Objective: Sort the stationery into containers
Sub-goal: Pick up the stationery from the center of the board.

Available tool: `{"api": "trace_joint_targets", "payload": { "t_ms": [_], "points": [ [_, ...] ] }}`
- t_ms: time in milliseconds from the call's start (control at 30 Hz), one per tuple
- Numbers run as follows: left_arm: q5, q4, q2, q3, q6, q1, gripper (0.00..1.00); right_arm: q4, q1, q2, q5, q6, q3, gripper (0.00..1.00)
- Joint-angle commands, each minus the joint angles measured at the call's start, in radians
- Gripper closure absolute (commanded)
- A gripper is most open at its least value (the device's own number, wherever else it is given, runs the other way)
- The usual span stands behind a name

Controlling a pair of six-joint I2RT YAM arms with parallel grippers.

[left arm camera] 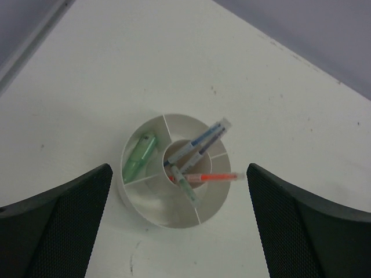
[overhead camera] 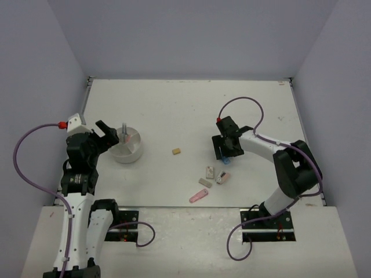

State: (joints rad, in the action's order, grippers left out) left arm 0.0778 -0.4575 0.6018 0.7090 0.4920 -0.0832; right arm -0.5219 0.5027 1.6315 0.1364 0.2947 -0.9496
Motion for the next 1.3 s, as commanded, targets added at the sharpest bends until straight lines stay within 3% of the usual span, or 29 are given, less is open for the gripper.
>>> {"api": "trace_joint_targets", "payload": {
  "t_ms": [0,167,233,367,500,633,700,867,967,1067,1267],
  "points": [
    [-0.064,0.022,-0.074,-0.017,-0.056,0.031,0.00,-0.060,-0.016,0.080,-0.023,-0.032,-0.079,0.41],
    [-0.059,0.009,-0.093,0.000,-0.067,0.062,0.00,-0.079,-0.019,0.097,-0.031,-0.042,-0.098,0.57],
    [-0.070,0.002,-0.096,0.012,-0.067,0.068,0.00,-0.081,-0.019,0.093,-0.046,-0.048,-0.094,0.77],
    [-0.183,-0.021,-0.082,0.065,-0.054,0.067,0.00,-0.055,-0.015,0.020,-0.036,-0.017,-0.082,0.99],
    [-0.275,-0.005,-0.063,0.102,0.023,0.068,0.00,0.004,0.060,-0.163,-0.007,0.014,-0.059,1.00],
    [-0.501,0.102,-0.019,0.088,0.150,0.071,0.00,0.016,0.268,-0.300,0.192,-0.020,-0.096,1.00],
    [-0.602,0.234,-0.020,0.057,0.268,0.117,0.00,0.064,0.427,-0.367,0.239,-0.043,-0.135,1.00],
    [-0.671,0.416,0.003,0.030,0.374,0.222,0.00,0.248,0.631,-0.443,0.183,-0.132,-0.106,1.00],
    [-0.701,0.440,0.024,0.015,0.393,0.276,0.02,0.298,0.717,-0.446,0.255,-0.161,-0.119,1.00],
    [-0.662,0.439,0.014,-0.004,0.396,0.320,0.04,0.326,0.756,-0.446,0.261,-0.177,-0.148,1.00],
    [-0.642,0.439,0.043,-0.034,0.402,0.411,0.19,0.295,0.769,-0.402,0.269,-0.200,-0.249,1.00]
  ]
}}
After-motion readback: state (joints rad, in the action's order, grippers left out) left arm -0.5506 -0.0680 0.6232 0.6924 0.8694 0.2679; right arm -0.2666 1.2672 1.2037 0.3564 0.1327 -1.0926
